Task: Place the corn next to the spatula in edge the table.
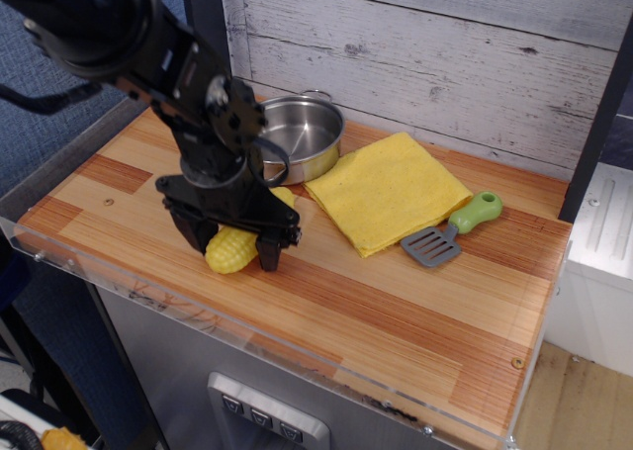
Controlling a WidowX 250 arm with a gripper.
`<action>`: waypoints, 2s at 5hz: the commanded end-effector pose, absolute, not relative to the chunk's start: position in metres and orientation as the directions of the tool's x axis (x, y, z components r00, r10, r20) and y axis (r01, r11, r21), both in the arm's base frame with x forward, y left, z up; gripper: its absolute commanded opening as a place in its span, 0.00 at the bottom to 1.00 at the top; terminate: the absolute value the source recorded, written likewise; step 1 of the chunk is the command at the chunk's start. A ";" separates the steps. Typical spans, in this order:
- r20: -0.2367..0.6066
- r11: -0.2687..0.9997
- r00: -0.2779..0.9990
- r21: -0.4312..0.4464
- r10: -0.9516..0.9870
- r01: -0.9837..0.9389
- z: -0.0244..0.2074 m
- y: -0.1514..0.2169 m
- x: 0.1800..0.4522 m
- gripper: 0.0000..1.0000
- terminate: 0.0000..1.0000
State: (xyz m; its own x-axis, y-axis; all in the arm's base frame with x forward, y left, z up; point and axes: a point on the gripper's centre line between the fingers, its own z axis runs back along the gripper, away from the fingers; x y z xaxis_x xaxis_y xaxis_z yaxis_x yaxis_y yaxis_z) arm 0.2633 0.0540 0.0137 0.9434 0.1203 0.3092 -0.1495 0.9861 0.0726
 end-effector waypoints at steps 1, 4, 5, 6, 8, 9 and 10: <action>0.332 0.988 0.937 0.063 0.112 -0.140 0.010 0.051 0.280 1.00 0.00; 0.355 0.991 0.928 0.023 0.114 -0.131 0.027 0.049 0.276 0.00 0.00; 0.389 0.987 0.909 -0.005 0.150 -0.160 0.055 0.048 0.277 0.00 0.00; 0.451 0.982 0.875 -0.023 0.177 -0.187 0.088 0.048 0.278 0.00 0.00; 0.551 0.979 0.813 -0.042 0.189 -0.199 0.137 0.031 0.292 0.00 0.00; 0.585 0.989 0.797 -0.070 0.149 -0.134 0.156 -0.001 0.308 0.00 0.00; 0.600 0.994 0.794 -0.090 0.101 -0.058 0.163 -0.031 0.322 0.00 0.00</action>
State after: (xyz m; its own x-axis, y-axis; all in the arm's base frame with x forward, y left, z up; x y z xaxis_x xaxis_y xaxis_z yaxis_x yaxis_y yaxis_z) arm 0.3237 -0.0340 0.1482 0.8225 0.0916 0.5613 -0.0558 0.9952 -0.0807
